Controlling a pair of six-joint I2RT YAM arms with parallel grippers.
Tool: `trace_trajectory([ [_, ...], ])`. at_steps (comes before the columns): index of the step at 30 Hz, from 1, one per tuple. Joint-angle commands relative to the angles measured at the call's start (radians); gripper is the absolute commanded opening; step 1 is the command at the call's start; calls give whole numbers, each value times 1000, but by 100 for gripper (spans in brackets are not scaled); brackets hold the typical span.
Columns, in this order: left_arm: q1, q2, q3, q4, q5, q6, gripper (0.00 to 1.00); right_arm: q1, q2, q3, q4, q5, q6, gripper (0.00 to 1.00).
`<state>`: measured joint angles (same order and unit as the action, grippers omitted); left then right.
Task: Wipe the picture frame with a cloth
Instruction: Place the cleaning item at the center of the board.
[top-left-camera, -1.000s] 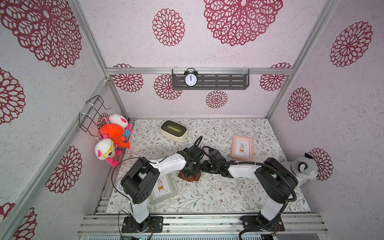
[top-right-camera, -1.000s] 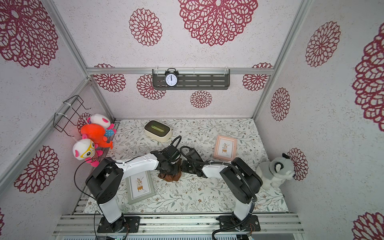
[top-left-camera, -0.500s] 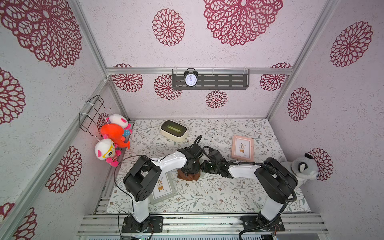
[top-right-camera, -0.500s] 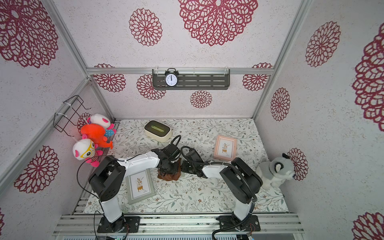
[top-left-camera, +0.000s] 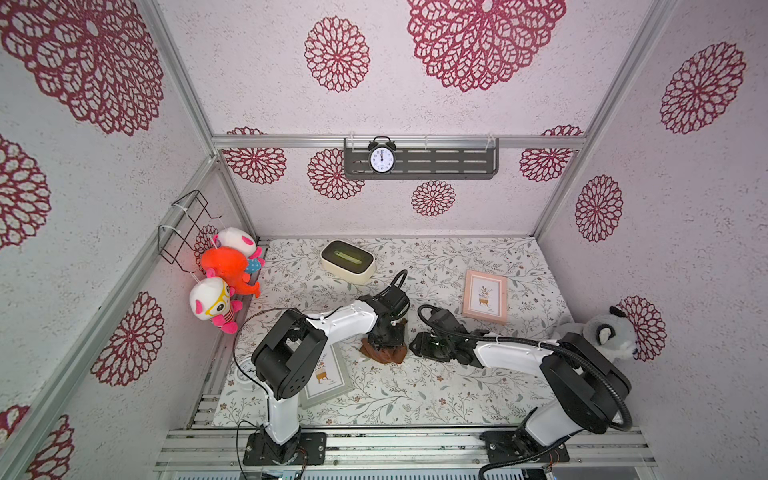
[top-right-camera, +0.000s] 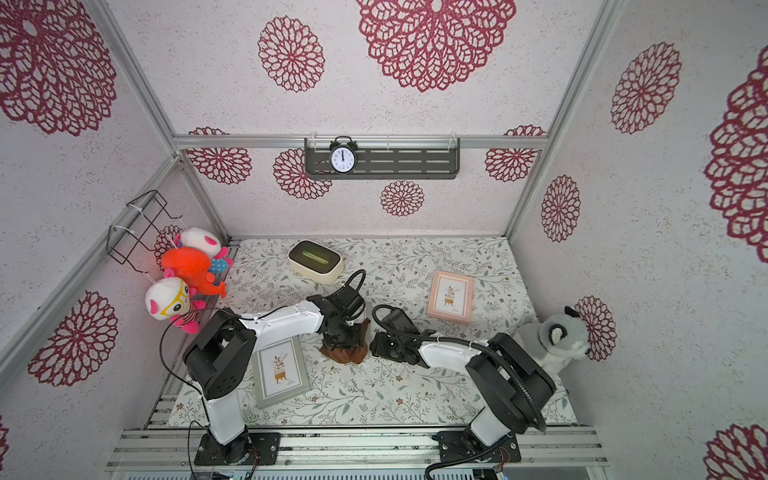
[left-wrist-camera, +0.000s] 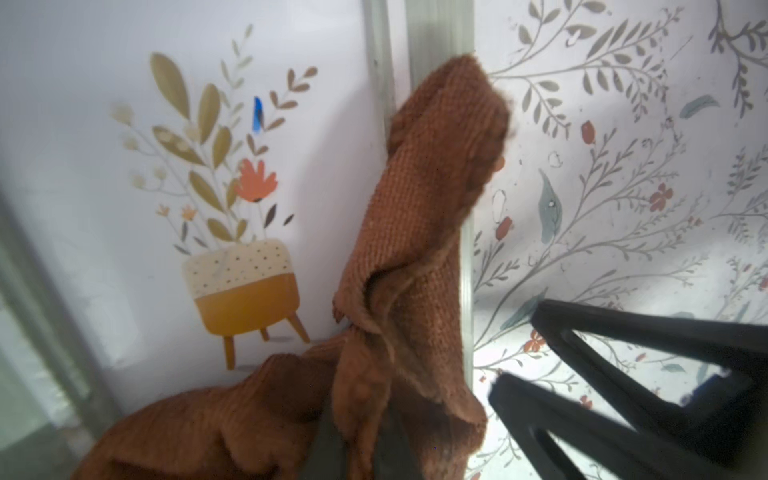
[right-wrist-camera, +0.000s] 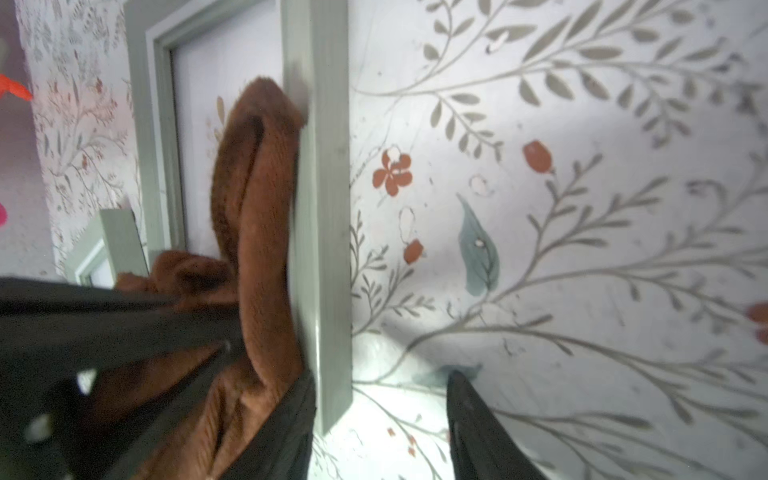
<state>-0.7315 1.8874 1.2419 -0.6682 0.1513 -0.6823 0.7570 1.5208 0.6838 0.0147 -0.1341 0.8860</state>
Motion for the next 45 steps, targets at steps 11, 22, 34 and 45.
trace_trajectory([
  [11, 19, 53, 206, 18, 146, -82, 0, -8, -370, -74, -154, 51, -56, 80],
  [22, -3, 298, 440, 149, 354, -144, 0, -65, -516, -39, -354, 107, -122, 92],
  [34, -3, 349, 451, 139, 321, -139, 22, -187, -519, -81, -349, 83, -150, 93],
  [45, 37, 337, 394, 150, 203, -152, 35, -192, -285, -64, -7, 18, -170, 93],
])
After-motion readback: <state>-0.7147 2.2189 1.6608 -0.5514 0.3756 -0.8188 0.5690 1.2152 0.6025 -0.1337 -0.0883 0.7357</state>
